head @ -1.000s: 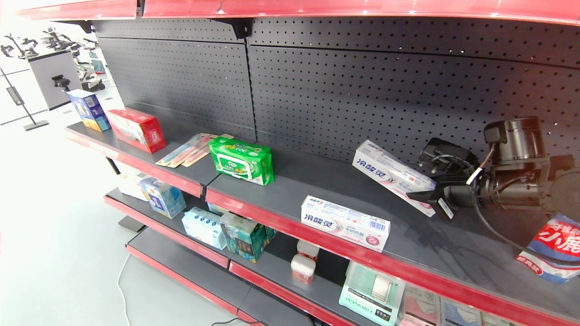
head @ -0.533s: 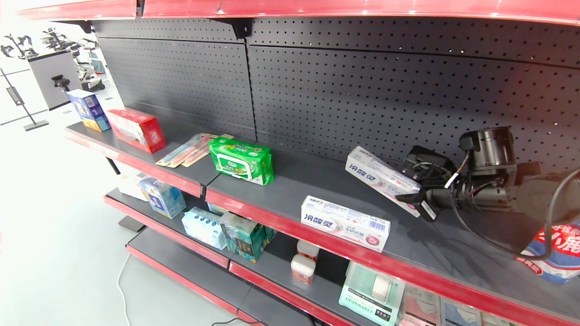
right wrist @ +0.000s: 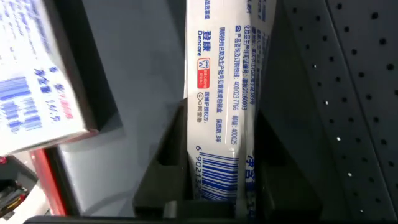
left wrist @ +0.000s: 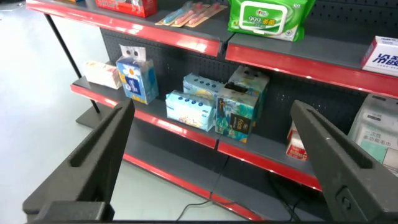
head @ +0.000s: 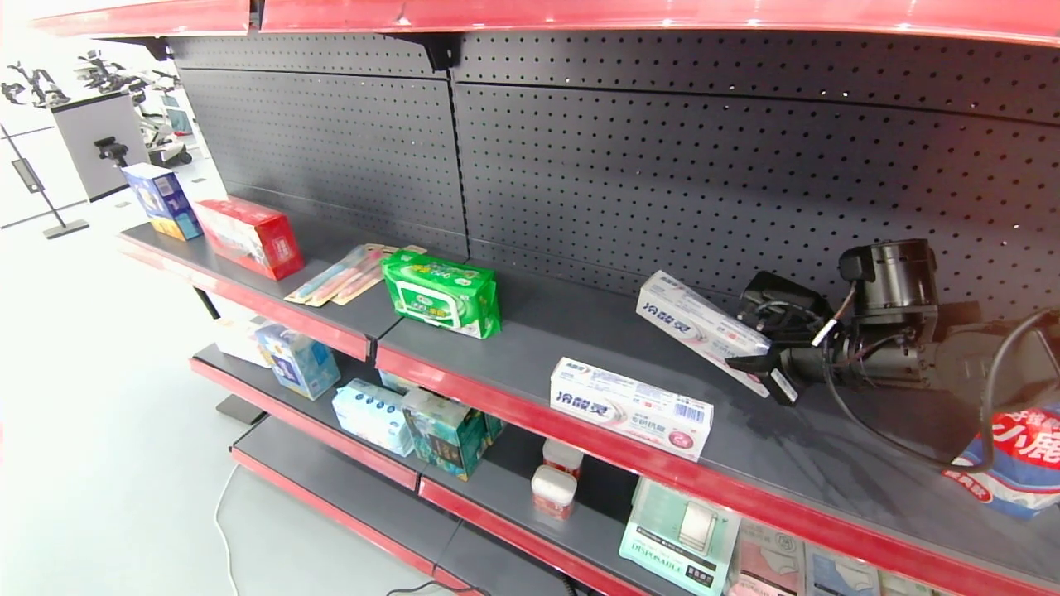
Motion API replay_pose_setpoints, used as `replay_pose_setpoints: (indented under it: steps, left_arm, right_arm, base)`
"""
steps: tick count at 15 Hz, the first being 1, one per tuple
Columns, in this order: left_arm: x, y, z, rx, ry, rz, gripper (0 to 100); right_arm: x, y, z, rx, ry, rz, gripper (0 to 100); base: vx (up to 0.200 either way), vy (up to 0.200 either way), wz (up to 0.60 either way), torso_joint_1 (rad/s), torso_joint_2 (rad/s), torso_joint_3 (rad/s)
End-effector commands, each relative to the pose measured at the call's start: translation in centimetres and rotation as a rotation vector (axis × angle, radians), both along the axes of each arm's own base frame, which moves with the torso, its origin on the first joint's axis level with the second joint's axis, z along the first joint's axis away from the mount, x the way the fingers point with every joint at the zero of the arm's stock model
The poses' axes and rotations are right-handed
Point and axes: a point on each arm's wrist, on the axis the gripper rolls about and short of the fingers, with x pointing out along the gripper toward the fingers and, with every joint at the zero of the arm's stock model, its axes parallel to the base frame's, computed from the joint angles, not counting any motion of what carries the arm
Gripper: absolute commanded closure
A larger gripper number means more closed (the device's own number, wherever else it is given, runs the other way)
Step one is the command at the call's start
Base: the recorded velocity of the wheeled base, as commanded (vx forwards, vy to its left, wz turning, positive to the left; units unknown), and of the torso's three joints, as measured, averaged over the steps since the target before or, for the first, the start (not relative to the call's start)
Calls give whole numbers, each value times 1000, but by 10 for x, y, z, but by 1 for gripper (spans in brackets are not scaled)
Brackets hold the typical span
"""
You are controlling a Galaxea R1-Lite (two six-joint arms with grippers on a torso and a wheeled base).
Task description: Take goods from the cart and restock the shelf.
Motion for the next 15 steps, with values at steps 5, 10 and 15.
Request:
replay_pose_setpoints:
  steps: [5, 10, 15]
  left_arm:
    - [0, 0, 0, 0, 2, 0, 0]
    - [0, 0, 0, 0, 2, 0, 0]
    - [0, 0, 0, 0, 2, 0, 0]
  right_arm:
    - [-3, -14, -18, -19, 63, -29, 100]
    - [5, -9, -27, -20, 81, -17, 100]
    - [20, -2, -30, -22, 74, 0, 100]
  base:
    - [0, 0, 0, 0, 0, 0]
    - [0, 0, 0, 0, 0, 0]
    - [0, 0, 0, 0, 0, 0]
